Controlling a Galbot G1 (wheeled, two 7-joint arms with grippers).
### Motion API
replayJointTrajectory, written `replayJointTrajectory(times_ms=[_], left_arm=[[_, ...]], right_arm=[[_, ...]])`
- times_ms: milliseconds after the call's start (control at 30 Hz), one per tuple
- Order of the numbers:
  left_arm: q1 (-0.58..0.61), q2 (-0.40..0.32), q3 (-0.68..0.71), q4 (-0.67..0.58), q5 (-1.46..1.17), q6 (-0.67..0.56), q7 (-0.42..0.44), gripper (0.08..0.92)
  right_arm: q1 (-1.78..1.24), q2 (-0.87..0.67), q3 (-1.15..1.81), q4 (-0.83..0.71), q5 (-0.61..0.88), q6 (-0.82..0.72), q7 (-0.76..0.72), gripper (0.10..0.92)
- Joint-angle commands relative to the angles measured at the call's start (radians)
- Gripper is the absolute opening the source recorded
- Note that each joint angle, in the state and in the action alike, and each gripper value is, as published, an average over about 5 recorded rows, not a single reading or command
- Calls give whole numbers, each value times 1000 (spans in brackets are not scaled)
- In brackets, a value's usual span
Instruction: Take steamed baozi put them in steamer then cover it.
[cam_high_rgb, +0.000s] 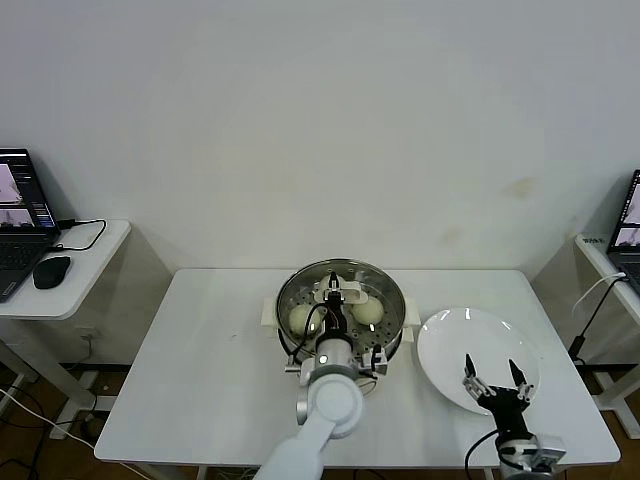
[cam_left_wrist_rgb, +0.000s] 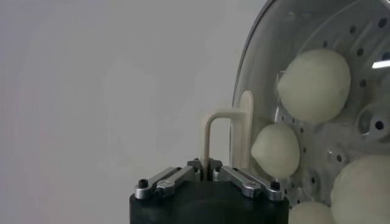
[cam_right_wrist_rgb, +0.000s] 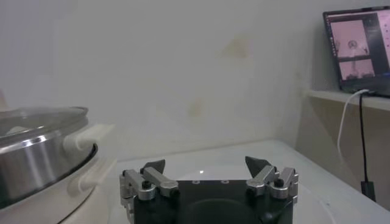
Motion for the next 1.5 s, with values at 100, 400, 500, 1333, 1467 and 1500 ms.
replayJointTrajectory(times_ms=[100,400,500,1333,1467,1500], left_arm=[[5,2,5,-11,3,-2,10,138],[23,5,14,-82,3,-6,21,262],[36,7,14,-114,4,-6,23,349],[216,107,-67,-497,-161,-19,73,823],[285,223,-225,-625,-452,-80,-55,823],[303,262,-272,-649,-548,-96,-91,823]], right_arm=[[0,0,2,-1,-1,1,2,823],[0,0,3,-2,-1,2,1,823],[0,-1,4,-2,-1,2,1,823],[-9,-23,-15,0,9,-16,37,823],[-16,-41,-46,13,11,-35,54,823],[-19,-48,-56,15,11,-36,55,823]])
